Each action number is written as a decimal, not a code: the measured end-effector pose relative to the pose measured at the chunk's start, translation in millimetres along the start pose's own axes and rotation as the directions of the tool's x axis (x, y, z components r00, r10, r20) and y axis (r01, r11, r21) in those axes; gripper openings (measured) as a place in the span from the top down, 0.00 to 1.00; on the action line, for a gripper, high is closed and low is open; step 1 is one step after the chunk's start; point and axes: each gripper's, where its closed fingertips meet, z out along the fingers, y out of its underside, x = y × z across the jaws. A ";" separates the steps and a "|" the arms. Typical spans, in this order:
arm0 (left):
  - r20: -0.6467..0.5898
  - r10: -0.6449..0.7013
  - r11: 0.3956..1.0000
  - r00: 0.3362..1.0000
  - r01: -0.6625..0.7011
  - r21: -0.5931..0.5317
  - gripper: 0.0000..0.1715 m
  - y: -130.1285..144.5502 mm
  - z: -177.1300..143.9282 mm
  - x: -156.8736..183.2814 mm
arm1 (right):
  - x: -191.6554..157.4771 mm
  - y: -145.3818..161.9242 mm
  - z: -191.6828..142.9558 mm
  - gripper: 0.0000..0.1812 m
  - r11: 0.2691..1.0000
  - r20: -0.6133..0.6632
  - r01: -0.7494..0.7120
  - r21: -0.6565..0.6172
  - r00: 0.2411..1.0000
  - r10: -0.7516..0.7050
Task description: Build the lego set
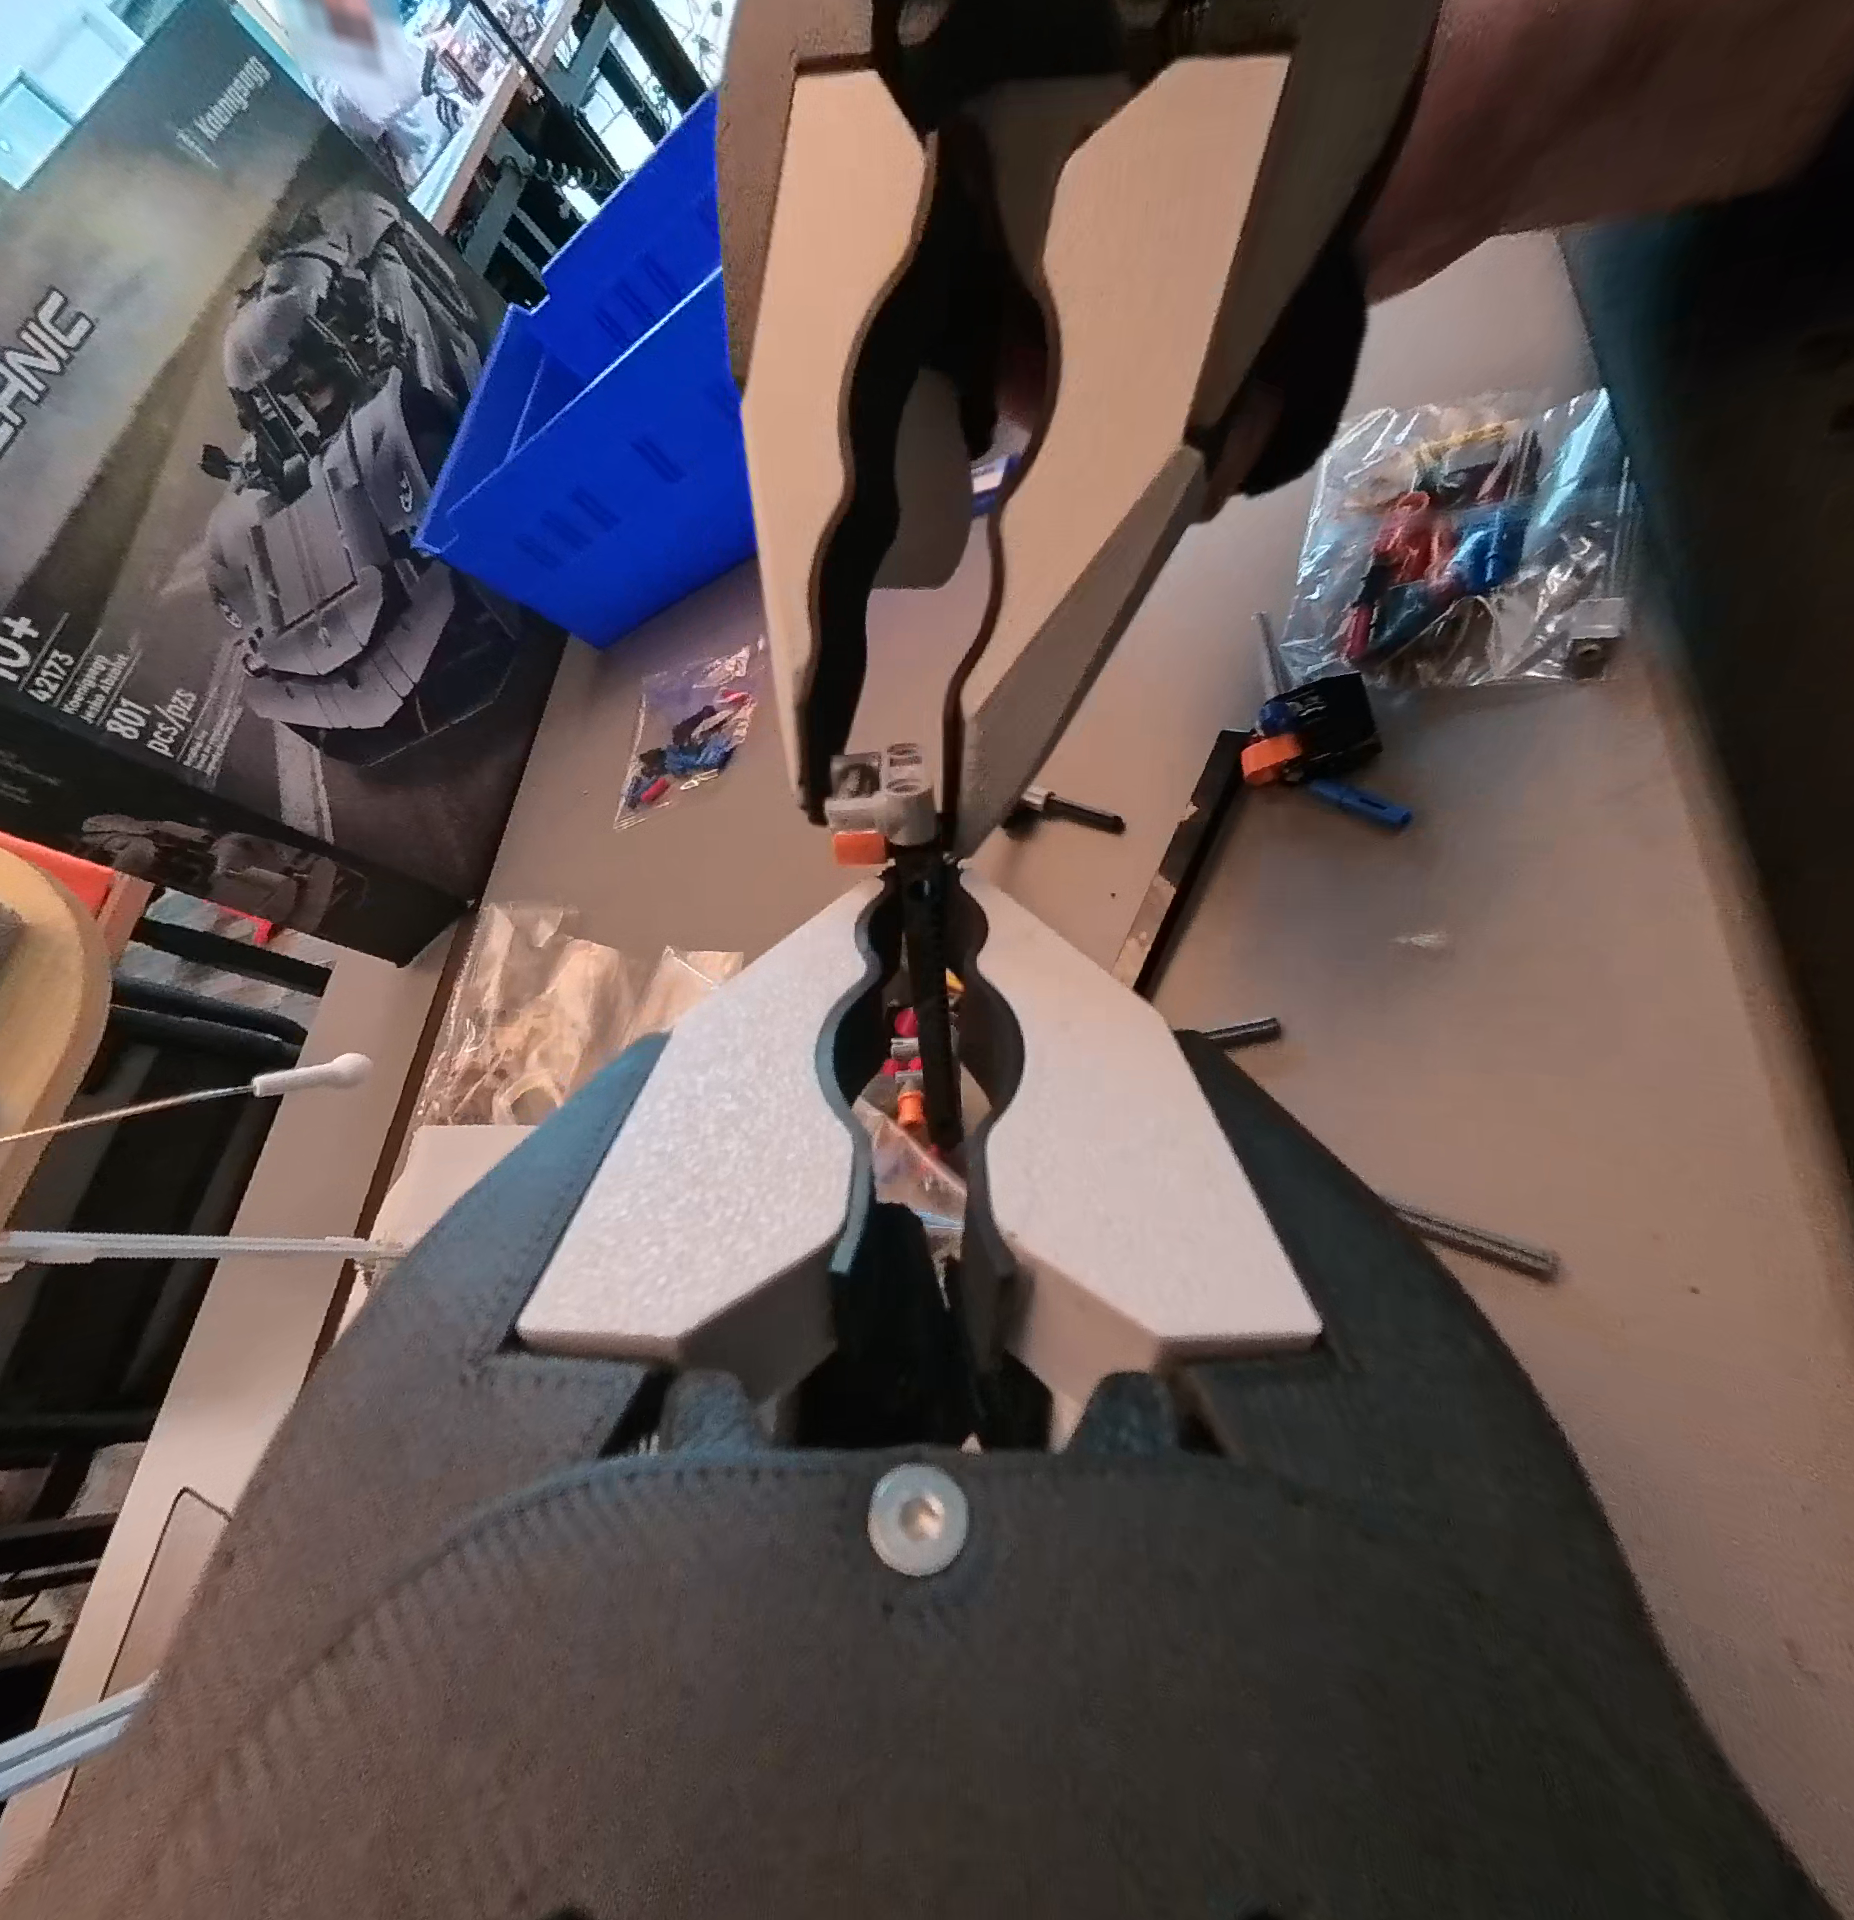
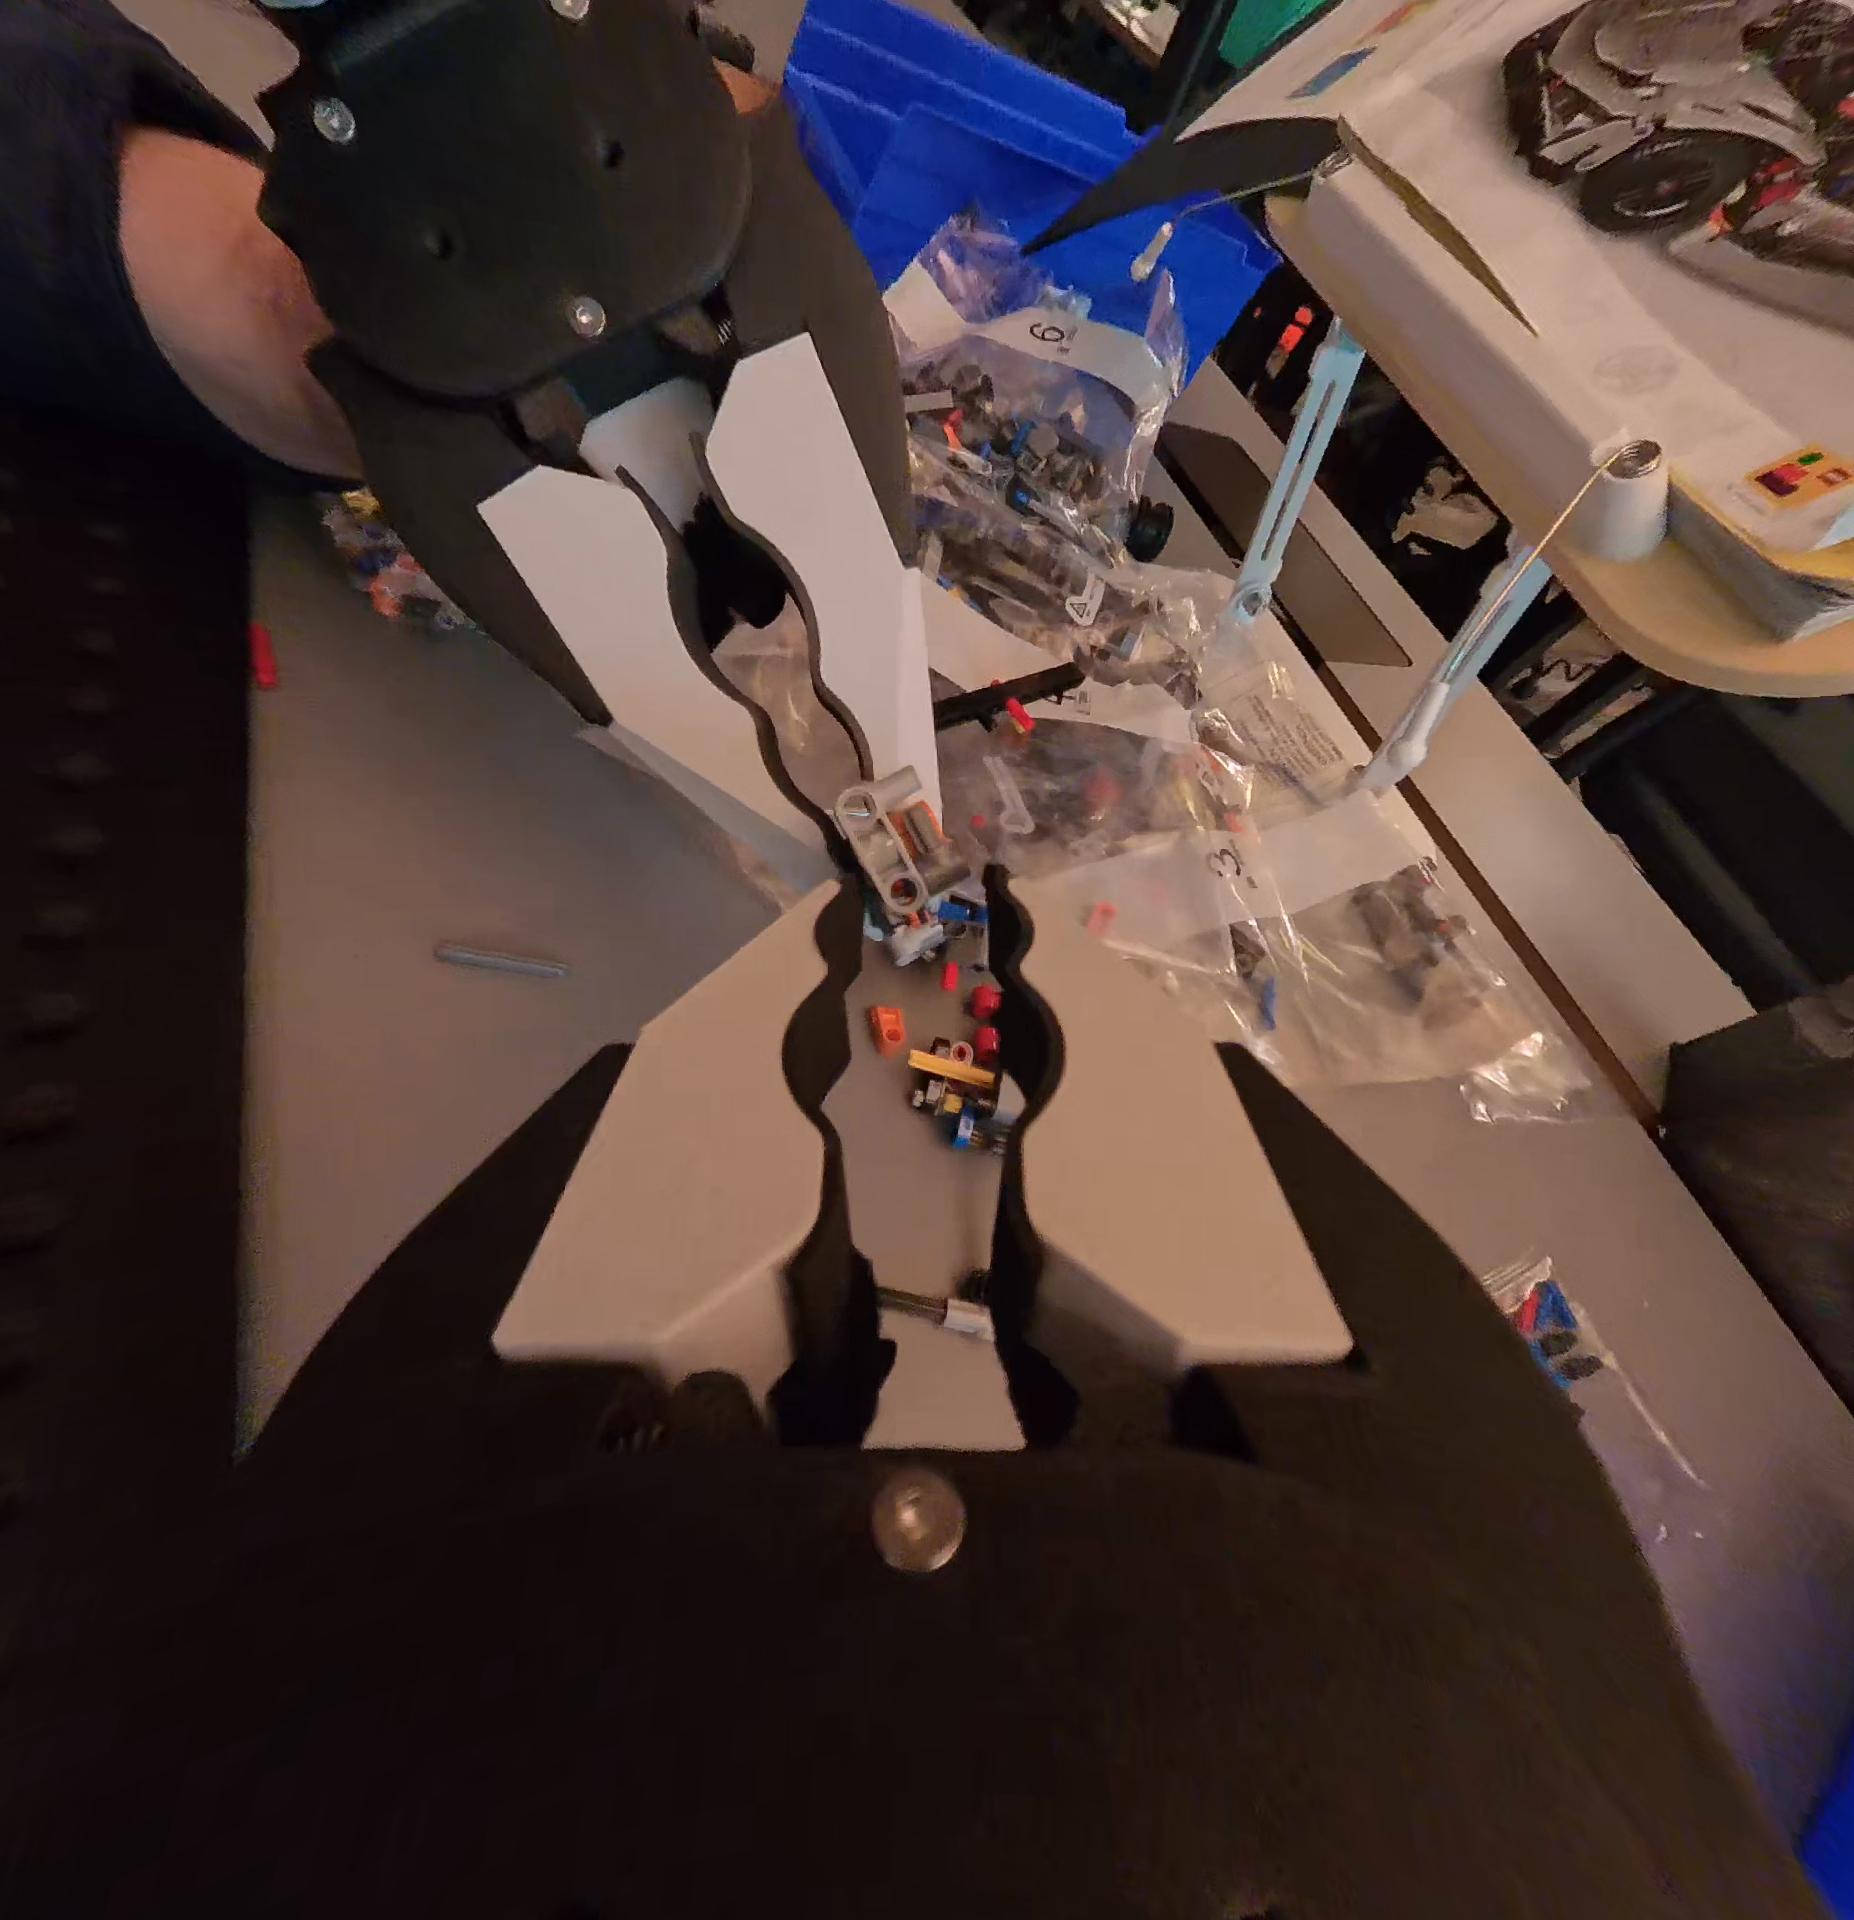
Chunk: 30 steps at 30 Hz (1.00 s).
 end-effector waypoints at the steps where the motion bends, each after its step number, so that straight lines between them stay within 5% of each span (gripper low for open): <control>1: 0.004 0.002 1.000 1.000 -0.002 0.001 0.97 -0.4 0.2 -0.4 | -1.3 -0.5 -0.3 0.90 1.000 0.006 0.004 0.002 1.000 -0.004; 12: 0.010 -0.010 1.000 1.000 0.010 -0.021 0.96 3.4 -0.5 -2.9 | 1.1 -17.9 -11.2 0.87 0.991 0.030 -0.057 0.120 0.998 0.054; 19: 0.011 0.006 1.000 1.000 -0.005 -0.030 0.97 3.1 1.8 -0.7 | -1.0 -10.2 -1.4 0.89 0.999 -0.005 -0.005 0.047 1.000 0.005; 30: 0.032 -0.022 1.000 0.999 0.022 -0.017 0.96 2.8 -1.2 -7.2 | 8.8 -13.0 -10.2 0.91 0.968 0.075 -0.219 0.126 0.975 0.210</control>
